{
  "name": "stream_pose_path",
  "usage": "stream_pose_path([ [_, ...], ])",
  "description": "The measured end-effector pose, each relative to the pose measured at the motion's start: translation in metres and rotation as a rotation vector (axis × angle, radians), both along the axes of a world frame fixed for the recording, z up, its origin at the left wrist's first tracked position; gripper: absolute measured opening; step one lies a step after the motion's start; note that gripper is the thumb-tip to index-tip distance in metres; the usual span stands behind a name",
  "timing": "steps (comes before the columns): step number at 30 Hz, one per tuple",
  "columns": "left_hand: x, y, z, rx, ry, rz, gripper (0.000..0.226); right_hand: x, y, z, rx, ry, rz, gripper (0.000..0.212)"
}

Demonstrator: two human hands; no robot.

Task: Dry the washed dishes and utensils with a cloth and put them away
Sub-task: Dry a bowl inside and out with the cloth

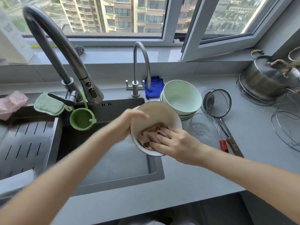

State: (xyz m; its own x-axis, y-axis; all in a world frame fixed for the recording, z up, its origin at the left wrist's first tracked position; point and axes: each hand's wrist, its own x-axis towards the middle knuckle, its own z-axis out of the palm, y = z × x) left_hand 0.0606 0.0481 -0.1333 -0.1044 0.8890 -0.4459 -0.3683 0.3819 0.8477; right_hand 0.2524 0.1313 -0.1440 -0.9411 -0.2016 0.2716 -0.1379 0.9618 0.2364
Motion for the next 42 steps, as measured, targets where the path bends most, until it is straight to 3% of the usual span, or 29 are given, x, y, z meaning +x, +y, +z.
stream_pose_path([
  [2,0.028,-0.011,-0.014,0.08,-0.023,0.29,0.051,-0.003,-0.011,-0.007,-0.098,0.06,-0.122,0.056],
  [4,0.045,-0.011,-0.021,0.089,-0.022,0.469,0.041,-0.007,-0.029,-0.019,-0.204,0.028,-0.211,0.051],
  [6,0.043,-0.008,-0.02,0.045,0.081,0.419,0.03,-0.002,-0.034,-0.025,-0.249,-0.033,-0.222,0.043],
  [9,0.022,-0.013,-0.017,-0.164,0.152,0.043,0.04,0.016,-0.019,-0.02,-0.116,-0.126,-0.012,0.036],
  [11,0.005,-0.017,-0.019,-0.298,0.089,-0.142,0.043,0.019,-0.005,-0.009,-0.039,-0.161,0.148,0.026],
  [15,-0.002,-0.012,-0.028,-0.455,-0.227,0.07,0.037,0.007,0.021,0.026,-0.045,-0.074,0.068,0.019],
  [17,-0.005,-0.016,-0.038,-0.492,-0.343,0.221,0.039,0.013,0.034,0.041,-0.351,-0.013,-0.148,0.024],
  [19,-0.01,-0.021,-0.044,-0.464,-0.479,0.31,0.049,0.028,0.043,0.05,-0.8,0.079,-0.466,0.041],
  [21,-0.011,-0.023,-0.047,-0.399,-0.624,0.419,0.054,0.035,0.038,0.046,-1.041,0.238,-0.635,0.055],
  [23,-0.004,-0.016,-0.044,-0.352,-0.754,0.514,0.045,0.027,0.017,0.035,-1.166,0.341,-0.592,0.054],
  [25,0.012,-0.006,-0.034,-0.297,-0.78,0.512,0.035,0.006,-0.013,0.016,-1.175,0.286,-0.49,0.048],
  [28,0.029,0.009,-0.02,-0.201,-0.718,0.407,0.034,-0.027,-0.042,-0.013,-0.92,0.297,-0.541,0.057],
  [33,0.013,0.016,-0.002,-0.192,-0.417,0.373,0.033,-0.047,-0.014,0.005,-0.778,0.64,-0.47,0.044],
  [35,0.002,0.013,0.002,-0.267,-0.248,0.343,0.028,-0.046,0.004,0.023,-0.992,0.645,-0.413,0.04],
  [38,-0.006,0.009,0.011,-0.302,-0.074,0.213,0.023,-0.039,0.033,0.048,-1.62,0.419,-0.302,0.035],
  [42,-0.012,0.015,0.019,-0.216,0.039,0.168,0.031,-0.043,0.061,0.058,-1.916,0.175,-0.304,0.034],
])
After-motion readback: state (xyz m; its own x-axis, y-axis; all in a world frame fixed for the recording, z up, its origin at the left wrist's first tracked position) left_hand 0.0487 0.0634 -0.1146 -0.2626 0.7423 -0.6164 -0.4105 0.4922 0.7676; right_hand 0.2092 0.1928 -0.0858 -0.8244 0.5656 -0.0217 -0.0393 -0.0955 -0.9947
